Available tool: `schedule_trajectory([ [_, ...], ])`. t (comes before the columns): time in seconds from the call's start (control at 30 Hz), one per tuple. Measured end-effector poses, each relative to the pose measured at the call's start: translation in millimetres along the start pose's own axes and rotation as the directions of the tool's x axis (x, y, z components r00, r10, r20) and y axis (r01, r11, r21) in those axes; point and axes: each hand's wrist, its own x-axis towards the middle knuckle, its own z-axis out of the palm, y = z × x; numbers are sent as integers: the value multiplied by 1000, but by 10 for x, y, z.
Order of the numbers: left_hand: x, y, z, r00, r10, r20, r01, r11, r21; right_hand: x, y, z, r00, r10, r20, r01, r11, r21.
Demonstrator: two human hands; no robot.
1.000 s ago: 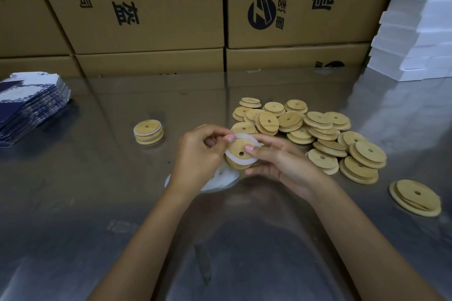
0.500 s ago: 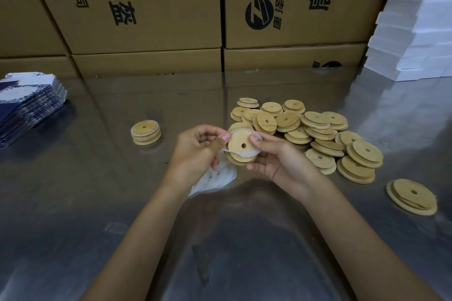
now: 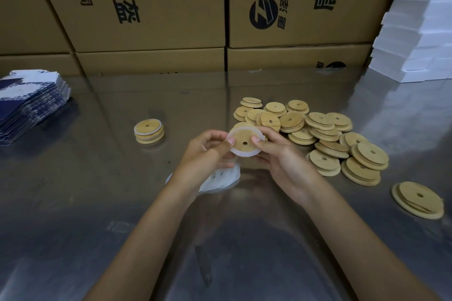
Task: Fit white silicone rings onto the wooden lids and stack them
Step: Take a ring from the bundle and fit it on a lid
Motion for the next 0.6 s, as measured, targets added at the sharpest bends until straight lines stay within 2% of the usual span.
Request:
schedule_trajectory([
  [0.1,-21,12,15,998,63,-21,-62,998,19,-3,-1,9,1000,8,-11,-9,1000,-18],
  [0.17,-39,17,23,983,182,-23,-178,975,133,-7,1,19,999,-10,-43,6,995,-97],
  [0.3,-85,33,75,906,419,67,-410,823,394,-24,7,68,992,-125,-33,110,951,-290],
  [0.4,-79,34,84,903,429,22,-403,829,388,-30,5,61,978,-205,-25,187,929,-319],
  [0.5,-55,23,60,925,378,-26,-351,880,319,-26,-8,40,976,-213,-36,192,932,-308],
  [0.6,-33,-1,42,937,344,-60,-305,890,339,-27,-2,32,976,-214,-39,191,930,-314],
])
